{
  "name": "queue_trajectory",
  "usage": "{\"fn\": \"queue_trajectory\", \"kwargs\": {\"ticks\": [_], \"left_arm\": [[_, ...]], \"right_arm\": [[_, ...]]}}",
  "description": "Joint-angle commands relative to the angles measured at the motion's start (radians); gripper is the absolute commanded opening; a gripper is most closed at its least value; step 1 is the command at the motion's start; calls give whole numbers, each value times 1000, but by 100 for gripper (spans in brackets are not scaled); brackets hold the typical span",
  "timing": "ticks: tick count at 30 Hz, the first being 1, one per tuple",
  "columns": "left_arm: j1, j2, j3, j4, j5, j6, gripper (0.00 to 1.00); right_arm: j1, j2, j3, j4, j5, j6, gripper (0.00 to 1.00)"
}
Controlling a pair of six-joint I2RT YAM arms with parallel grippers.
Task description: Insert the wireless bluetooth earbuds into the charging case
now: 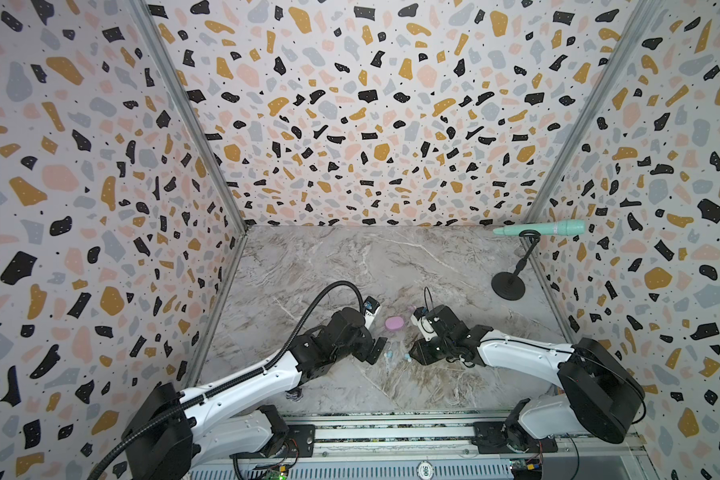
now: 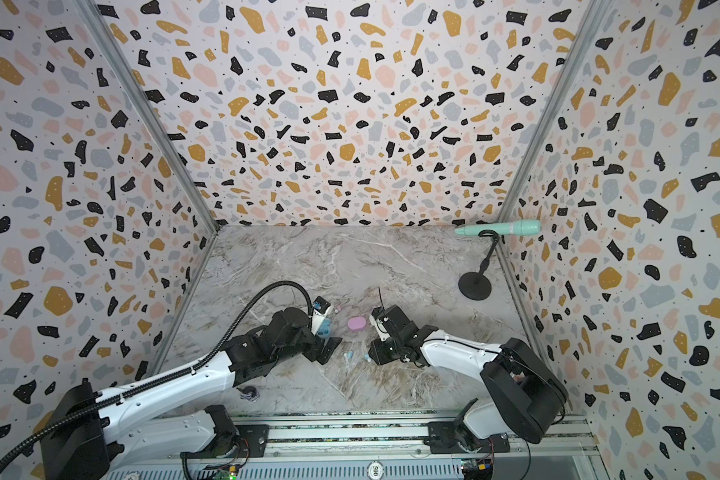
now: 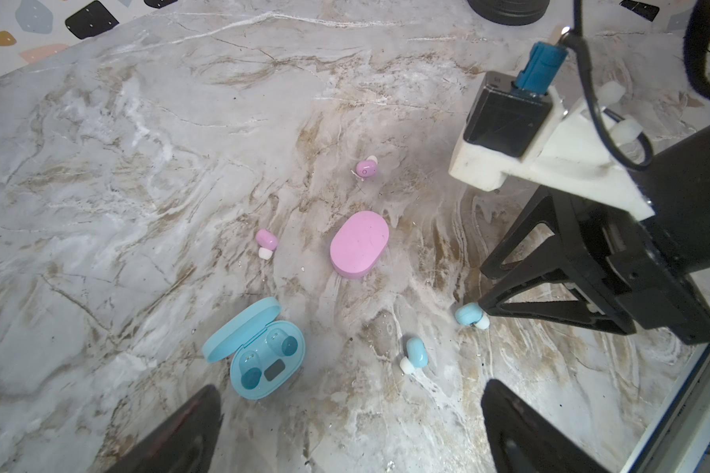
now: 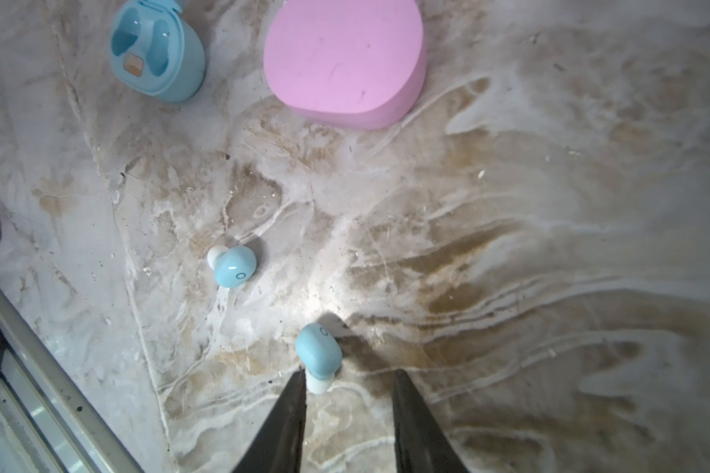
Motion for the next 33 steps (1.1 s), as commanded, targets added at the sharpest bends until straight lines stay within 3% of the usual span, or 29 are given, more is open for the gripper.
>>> {"fn": "queue_trajectory", "kwargs": {"ticks": [1, 33], "left_arm": [[-3, 1, 31, 7, -5, 6, 100], [-3, -2, 29, 7, -3, 7, 100]], "right_arm": [[0, 12, 35, 21, -25, -36, 36], [67, 98, 32, 46, 21, -3, 24]]}}
